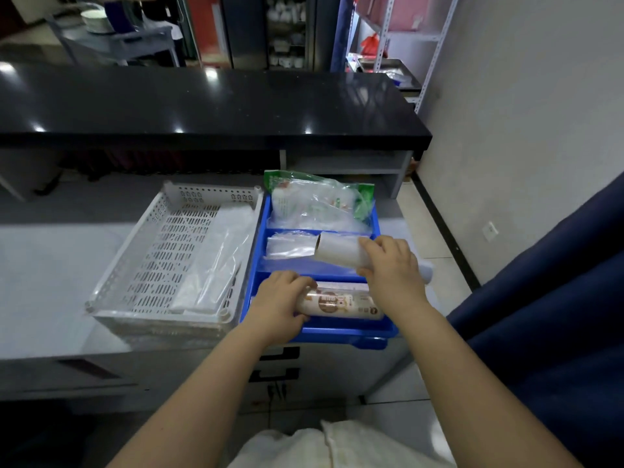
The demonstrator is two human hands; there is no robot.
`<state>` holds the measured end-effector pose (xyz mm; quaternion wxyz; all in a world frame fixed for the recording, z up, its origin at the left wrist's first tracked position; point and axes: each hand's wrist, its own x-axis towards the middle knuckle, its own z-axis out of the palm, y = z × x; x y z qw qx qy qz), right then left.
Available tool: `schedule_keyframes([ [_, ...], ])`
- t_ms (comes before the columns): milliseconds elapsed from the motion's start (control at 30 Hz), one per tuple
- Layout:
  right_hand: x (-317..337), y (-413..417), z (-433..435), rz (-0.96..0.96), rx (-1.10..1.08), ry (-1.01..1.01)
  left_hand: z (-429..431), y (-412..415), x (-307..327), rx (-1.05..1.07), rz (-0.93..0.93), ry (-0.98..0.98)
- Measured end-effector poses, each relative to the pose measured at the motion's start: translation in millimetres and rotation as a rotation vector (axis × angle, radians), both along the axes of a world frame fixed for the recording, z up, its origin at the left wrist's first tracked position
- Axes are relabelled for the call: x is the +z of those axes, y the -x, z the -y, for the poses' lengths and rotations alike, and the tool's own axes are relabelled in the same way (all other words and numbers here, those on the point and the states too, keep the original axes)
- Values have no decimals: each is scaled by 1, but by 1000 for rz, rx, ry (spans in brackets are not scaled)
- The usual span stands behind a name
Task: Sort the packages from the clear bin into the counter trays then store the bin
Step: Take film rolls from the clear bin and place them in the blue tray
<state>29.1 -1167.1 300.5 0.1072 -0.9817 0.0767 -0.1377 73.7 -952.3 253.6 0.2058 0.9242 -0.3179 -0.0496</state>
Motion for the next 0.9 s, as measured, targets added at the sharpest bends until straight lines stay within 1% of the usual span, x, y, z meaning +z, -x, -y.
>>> schedule_keyframes([
  [133,-14,7,-11,-59,16,-8,-2,0,-9,-8,-121,25],
  [200,-17,7,-14,-75,25,-7,-5,1,-12,-2,-130,37],
  [333,-19,5,-21,-64,31,14,-26,-1,-10,112,7,113],
  [433,-23,1,-38,-110,74,48,-50,-6,-2,227,104,175],
  [567,-36,-3,-62,-158,191,97,-65,-1,6,341,151,183],
  [700,-48,-2,-72,-226,300,44,-75,15,3,377,138,187],
  [733,-48,-2,-72,-208,307,18,-78,19,3,395,136,183],
  [800,-43,-4,-79,-144,335,-102,-86,25,1,434,141,172],
  [833,-38,-7,-87,-108,370,-166,-92,28,1,454,143,168],
  [900,-29,-15,-113,-56,460,-219,-108,32,2,502,136,152],
])
